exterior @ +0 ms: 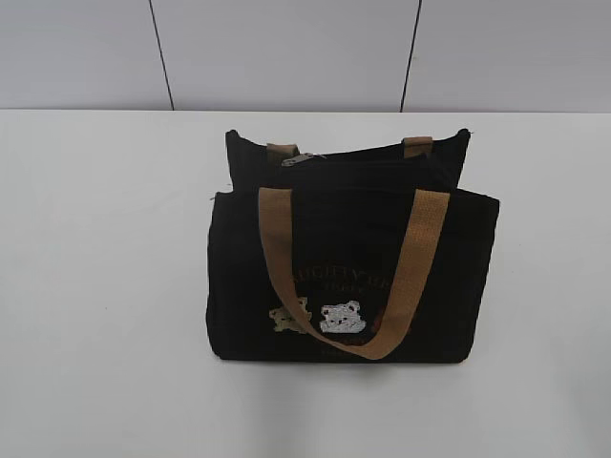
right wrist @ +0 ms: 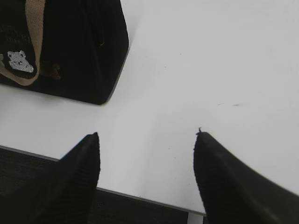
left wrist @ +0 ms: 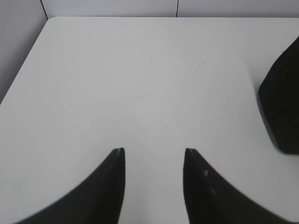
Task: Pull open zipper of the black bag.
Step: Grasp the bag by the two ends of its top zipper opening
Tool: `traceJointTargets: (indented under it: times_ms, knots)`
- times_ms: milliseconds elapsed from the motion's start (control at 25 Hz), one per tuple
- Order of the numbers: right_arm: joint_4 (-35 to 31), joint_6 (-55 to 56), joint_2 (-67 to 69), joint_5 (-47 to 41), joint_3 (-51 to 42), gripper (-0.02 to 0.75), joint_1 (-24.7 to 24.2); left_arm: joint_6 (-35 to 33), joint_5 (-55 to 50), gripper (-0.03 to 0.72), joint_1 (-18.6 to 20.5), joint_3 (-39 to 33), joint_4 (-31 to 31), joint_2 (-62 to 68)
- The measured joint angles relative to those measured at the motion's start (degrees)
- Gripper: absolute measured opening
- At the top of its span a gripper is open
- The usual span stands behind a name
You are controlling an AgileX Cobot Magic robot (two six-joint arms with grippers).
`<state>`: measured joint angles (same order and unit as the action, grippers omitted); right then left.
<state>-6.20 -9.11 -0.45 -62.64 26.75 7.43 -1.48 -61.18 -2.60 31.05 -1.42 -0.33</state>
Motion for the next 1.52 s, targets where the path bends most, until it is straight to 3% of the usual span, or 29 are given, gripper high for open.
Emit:
traceJointTargets:
  times_ms: [840,920,1080,1200,1360,1520]
  knots:
    - [0.0,0.0,0.0,0.0,0.0,0.481,0.0,0.0,0.0,0.312,0.0,0.0,1.4,0.0]
    - [0.0,0.0,0.0,0.0,0.0,0.481,0.0,0.0,0.0,0.345,0.0,0.0,1.4,0.0]
    - [0.0,0.0,0.0,0.0,0.0,0.481,0.0,0.0,0.0,0.515,0.0,0.0,2.5,0.0]
    - [0.0,0.0,1.3,0.0,0.1,0.481,0.0,0.0,0.0,0.593,0.0,0.0,2.5,0.0]
    - [0.0,-0.7,6.9,0.3,1.6,0.481,0.0,-0.4,0.1,0.552,0.0,0.4,1.0,1.5]
    - [-0.1,-4.1,14.1,0.9,6.5,0.481,0.0,-5.5,2.9,0.514,0.0,1.8,-3.9,7.9]
